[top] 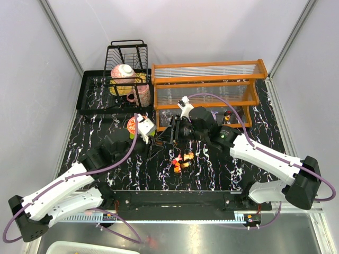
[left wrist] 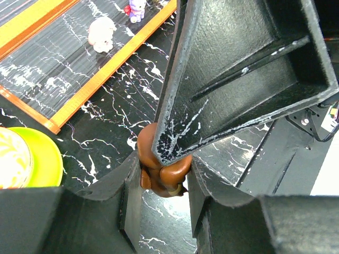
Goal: Place and organize the plastic toys onto the shelf
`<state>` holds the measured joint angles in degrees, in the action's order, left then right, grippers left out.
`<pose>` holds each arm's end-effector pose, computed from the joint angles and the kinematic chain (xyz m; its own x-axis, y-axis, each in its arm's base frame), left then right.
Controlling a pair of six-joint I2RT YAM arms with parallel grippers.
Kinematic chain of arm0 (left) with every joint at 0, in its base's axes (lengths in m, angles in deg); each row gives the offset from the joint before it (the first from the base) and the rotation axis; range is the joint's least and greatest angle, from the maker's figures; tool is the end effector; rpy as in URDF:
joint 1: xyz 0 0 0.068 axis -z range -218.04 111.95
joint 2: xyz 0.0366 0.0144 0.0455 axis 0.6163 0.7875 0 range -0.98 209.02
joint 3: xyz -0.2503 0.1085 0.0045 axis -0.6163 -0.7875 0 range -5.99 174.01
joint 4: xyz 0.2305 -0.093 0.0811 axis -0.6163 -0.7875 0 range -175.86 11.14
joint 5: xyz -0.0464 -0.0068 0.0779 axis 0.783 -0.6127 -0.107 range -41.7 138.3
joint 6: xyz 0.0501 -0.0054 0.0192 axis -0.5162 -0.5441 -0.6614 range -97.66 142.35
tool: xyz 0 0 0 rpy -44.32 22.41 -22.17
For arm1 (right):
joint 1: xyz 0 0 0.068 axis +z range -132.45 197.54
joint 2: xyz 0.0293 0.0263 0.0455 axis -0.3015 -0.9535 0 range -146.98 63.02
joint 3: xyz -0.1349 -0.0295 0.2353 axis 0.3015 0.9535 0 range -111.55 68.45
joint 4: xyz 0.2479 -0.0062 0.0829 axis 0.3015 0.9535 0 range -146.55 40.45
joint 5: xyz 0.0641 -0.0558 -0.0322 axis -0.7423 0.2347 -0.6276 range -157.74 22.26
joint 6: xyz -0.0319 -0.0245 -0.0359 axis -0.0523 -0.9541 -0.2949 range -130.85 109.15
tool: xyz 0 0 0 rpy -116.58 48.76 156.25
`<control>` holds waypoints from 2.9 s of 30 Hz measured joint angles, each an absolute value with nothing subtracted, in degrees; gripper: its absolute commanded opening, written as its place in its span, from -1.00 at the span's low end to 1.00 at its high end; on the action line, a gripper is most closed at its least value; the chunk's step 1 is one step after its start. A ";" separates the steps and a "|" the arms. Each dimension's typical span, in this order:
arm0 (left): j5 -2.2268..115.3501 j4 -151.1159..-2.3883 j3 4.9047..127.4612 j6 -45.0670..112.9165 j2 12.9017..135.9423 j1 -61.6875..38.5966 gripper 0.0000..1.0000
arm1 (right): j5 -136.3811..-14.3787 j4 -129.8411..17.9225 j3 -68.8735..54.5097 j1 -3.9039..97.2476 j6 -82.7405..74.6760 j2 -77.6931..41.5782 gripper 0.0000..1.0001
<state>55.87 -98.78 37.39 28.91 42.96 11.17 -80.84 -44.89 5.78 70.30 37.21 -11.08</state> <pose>0.1126 -0.1377 0.3160 -0.3222 0.2001 -0.9253 0.7996 0.5807 -0.1529 0.1749 0.2435 0.3350 -0.8292 0.1063 -0.5487 -0.4261 0.5153 0.7436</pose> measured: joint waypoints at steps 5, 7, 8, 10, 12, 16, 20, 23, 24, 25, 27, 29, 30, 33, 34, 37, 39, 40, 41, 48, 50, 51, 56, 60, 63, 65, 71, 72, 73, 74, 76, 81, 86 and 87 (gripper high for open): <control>56.03 -98.69 37.39 29.53 42.89 11.17 -1.00 | -80.97 -45.09 5.78 70.30 37.23 -11.10 -0.26; 56.05 -98.67 37.37 29.79 42.81 11.17 -1.00 | -81.00 -45.18 5.78 70.30 37.25 -11.10 -0.38; 56.03 -98.69 37.37 29.87 42.74 11.17 -1.00 | -81.02 -45.24 5.78 70.30 37.29 -11.10 -0.42; 56.00 -98.78 37.37 29.92 42.54 11.14 -1.00 | -81.21 -45.31 5.78 70.27 37.42 -11.10 -0.52; 55.98 -98.78 37.35 29.94 42.35 11.14 -1.00 | -81.48 -45.51 5.78 70.19 37.53 -11.10 -0.71; 56.00 -98.49 36.89 30.20 41.80 11.14 -0.74 | -81.98 -45.62 5.80 70.14 37.53 -11.10 -0.97; 55.90 -98.17 36.60 30.53 41.45 11.12 0.48 | -81.91 -46.10 6.04 70.14 37.49 -11.08 -1.00; 56.16 -96.79 36.10 31.56 40.69 11.19 0.92 | -80.34 -47.36 7.42 70.10 37.36 -10.56 -1.00; 56.18 -96.33 35.86 31.69 40.21 11.25 0.98 | -79.77 -47.65 8.14 70.06 37.34 -10.19 -1.00; 56.18 -95.98 35.66 31.93 39.66 11.28 0.98 | -78.88 -47.71 8.95 70.03 37.27 -9.66 -1.00; 55.98 -95.48 35.60 32.41 38.57 11.28 0.98 | -77.13 -47.67 10.28 70.01 36.97 -8.22 -1.00; 55.61 -95.28 35.60 32.80 37.52 11.25 0.98 | -75.33 -47.71 11.00 70.01 36.68 -6.89 -1.00; 55.31 -95.43 35.60 33.11 36.82 11.28 0.98 | -74.29 -47.69 11.31 70.01 36.42 -6.14 -1.00; 53.99 -95.96 35.60 34.18 34.22 11.28 0.98 | -71.62 -47.71 11.70 70.01 35.48 -4.37 -1.00; 53.51 -96.16 35.60 34.57 33.21 11.25 0.98 | -70.79 -47.69 11.74 69.99 35.28 -4.11 -1.00; 49.89 -97.07 35.60 35.95 29.87 11.28 0.98 | -67.18 -47.91 12.55 69.99 34.19 -3.74 -1.00; 47.11 -97.47 35.60 36.78 27.73 11.28 0.98 | -65.15 -48.19 13.62 69.97 33.27 -3.74 -1.00; 45.95 -97.62 35.60 37.13 27.03 11.28 0.98 | -63.95 -48.43 14.30 69.97 32.62 -3.74 -1.00; 44.49 -97.82 35.60 37.50 26.35 11.28 0.98 | -62.48 -49.13 15.35 69.99 31.79 -3.74 -1.00; 38.21 -100.46 35.60 39.34 25.34 11.28 0.98 | -55.31 -53.24 18.87 70.03 25.32 -5.40 -1.00; 36.99 -101.10 35.60 39.40 25.34 11.25 0.98 | -53.48 -55.60 19.57 70.12 23.09 -6.54 -1.00; 36.55 -101.40 35.60 39.40 25.34 11.28 0.98 | -53.06 -56.39 19.83 70.17 22.28 -7.06 -1.00; 35.04 -101.97 35.60 39.38 25.34 11.28 0.97 | -50.26 -63.82 22.85 70.43 17.97 -11.32 -1.00; 34.00 -102.41 35.60 39.60 25.32 11.25 0.98 | -49.11 -69.29 24.57 70.43 14.78 -16.13 -1.00; 33.36 -103.02 35.60 40.26 25.32 11.25 0.98 | -48.67 -72.81 24.77 70.41 12.94 -19.61 -1.00; 33.32 -103.32 35.60 40.76 25.39 10.99 0.98 | -48.73 -75.03 24.77 70.36 12.38 -21.49 -1.00; 36.29 -103.26 35.60 42.33 26.52 7.58 0.98 | -49.26 -79.12 23.85 69.53 10.82 -26.25 -1.00; 37.25 -103.24 35.55 42.53 26.79 6.55 0.98 | -49.28 -79.87 23.50 69.40 10.32 -27.21 -1.00; 38.39 -103.22 35.51 42.75 27.03 5.42 0.98 | -49.28 -80.15 23.35 69.20 10.10 -27.65 -1.00; 39.66 -103.24 35.44 42.86 27.27 4.08 0.98 | -49.24 -80.78 23.20 69.03 9.73 -28.28 -1.00; 42.08 -103.24 35.27 42.97 27.66 1.64 0.97 | -49.24 -81.92 22.91 68.57 9.01 -29.40 -1.00; 45.16 -103.26 35.23 42.64 27.73 -0.72 0.98 | -49.02 -84.54 22.59 67.06 7.57 -31.82 -1.00; 46.37 -103.28 35.23 42.07 27.73 -1.05 0.98 | -48.87 -86.40 22.37 65.07 6.69 -33.66 -1.00; 46.67 -103.28 35.23 42.07 27.73 -1.10 0.98 | -48.89 -86.82 22.32 64.68 6.50 -33.94 -1.00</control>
